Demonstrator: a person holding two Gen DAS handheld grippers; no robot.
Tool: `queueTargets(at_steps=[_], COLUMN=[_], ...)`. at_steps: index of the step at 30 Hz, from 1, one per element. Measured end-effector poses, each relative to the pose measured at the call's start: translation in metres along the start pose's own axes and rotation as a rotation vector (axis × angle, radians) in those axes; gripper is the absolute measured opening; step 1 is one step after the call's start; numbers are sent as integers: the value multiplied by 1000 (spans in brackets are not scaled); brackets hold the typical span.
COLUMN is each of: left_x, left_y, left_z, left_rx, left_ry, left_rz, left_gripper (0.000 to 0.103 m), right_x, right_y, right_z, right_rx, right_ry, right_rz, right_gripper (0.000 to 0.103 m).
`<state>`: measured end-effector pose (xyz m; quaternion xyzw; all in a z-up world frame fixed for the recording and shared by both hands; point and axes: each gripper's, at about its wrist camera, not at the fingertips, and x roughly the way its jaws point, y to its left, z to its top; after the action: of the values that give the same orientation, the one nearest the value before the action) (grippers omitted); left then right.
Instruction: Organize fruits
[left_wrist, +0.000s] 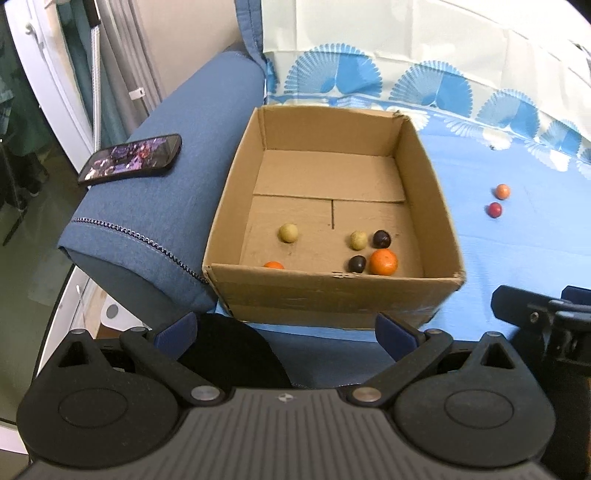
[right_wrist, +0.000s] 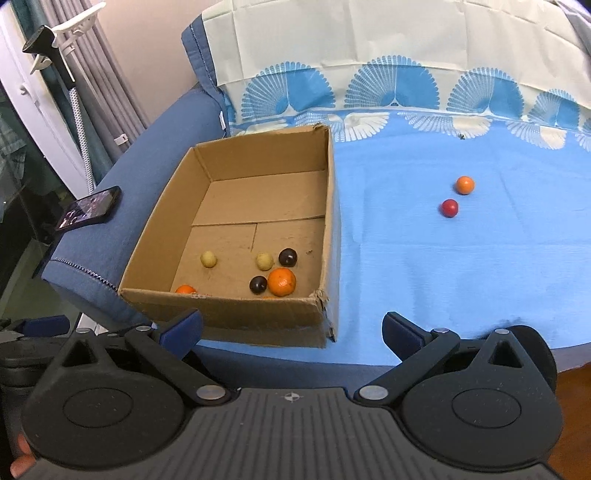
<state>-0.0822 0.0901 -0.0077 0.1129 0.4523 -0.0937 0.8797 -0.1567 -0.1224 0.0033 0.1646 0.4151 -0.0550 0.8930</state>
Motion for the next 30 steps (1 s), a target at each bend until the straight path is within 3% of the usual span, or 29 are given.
queueTargets(at_steps=[17,30], left_x=[-35,-30], left_y=[-10,-23], left_z=[-15,-11], left_rx=[22,49], left_ry=[-63,-44], left_rz=[15,32], left_gripper=[103,103], right_x=[-30,-24], right_y=[-3,-12], right_z=[-14,-12], right_rx=[-4,12], right_ry=[-10,5], right_rz=[85,116], right_gripper=[102,102])
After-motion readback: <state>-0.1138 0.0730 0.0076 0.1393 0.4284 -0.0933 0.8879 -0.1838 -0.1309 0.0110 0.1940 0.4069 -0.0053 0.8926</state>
